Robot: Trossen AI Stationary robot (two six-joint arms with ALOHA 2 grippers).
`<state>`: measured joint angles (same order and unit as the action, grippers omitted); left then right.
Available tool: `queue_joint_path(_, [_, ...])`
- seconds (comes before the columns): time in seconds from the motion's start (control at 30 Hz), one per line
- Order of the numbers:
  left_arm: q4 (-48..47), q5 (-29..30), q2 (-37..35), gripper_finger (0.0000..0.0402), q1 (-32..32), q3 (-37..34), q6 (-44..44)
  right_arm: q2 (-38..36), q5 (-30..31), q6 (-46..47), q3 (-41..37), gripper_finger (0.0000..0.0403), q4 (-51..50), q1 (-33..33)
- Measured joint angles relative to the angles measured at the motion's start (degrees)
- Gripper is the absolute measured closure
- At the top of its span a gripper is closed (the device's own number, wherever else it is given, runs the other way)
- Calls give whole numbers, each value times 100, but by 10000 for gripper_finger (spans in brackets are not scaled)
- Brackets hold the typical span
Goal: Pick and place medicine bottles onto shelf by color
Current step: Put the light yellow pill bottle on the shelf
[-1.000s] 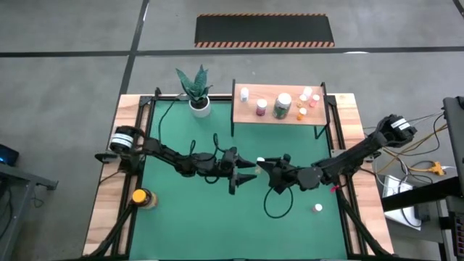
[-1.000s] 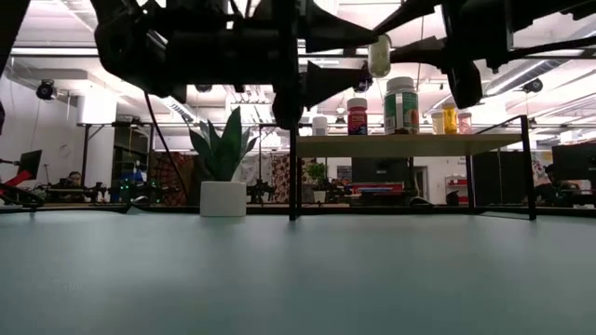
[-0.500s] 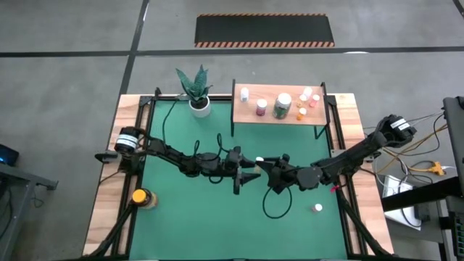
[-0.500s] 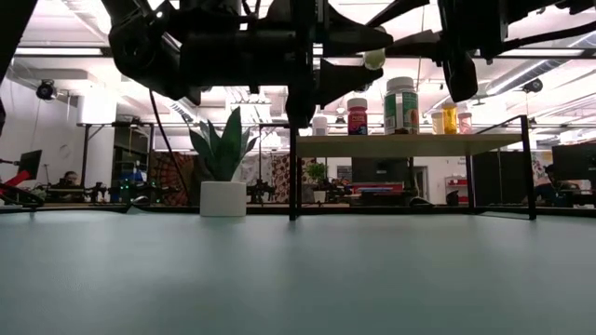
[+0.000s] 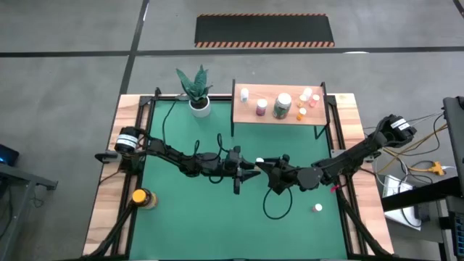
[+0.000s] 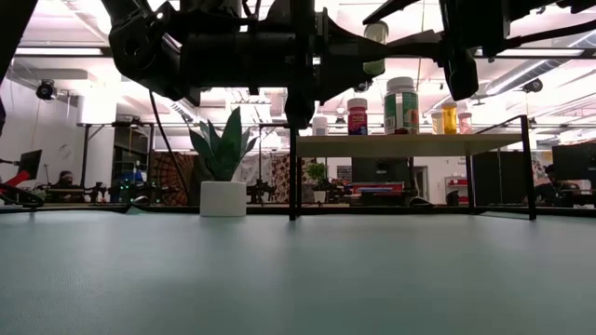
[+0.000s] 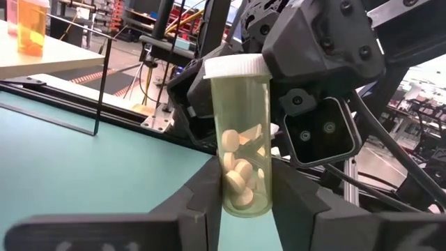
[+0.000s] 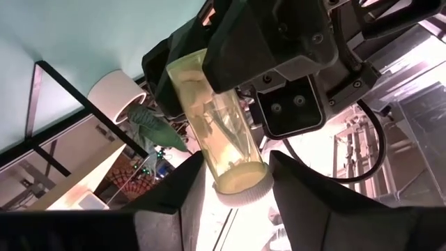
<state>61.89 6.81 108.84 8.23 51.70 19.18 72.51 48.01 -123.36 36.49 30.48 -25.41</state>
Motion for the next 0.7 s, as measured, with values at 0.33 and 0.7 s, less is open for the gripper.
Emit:
queue_joint_path(0.33, [12,-2,-85,312,0,-86,-6,-65,138,46,0,241,28,2])
queue_joint_path(0.7, [24,-31,-435,311,12,-292,-925,-577,330,1399,-7,241,28,4])
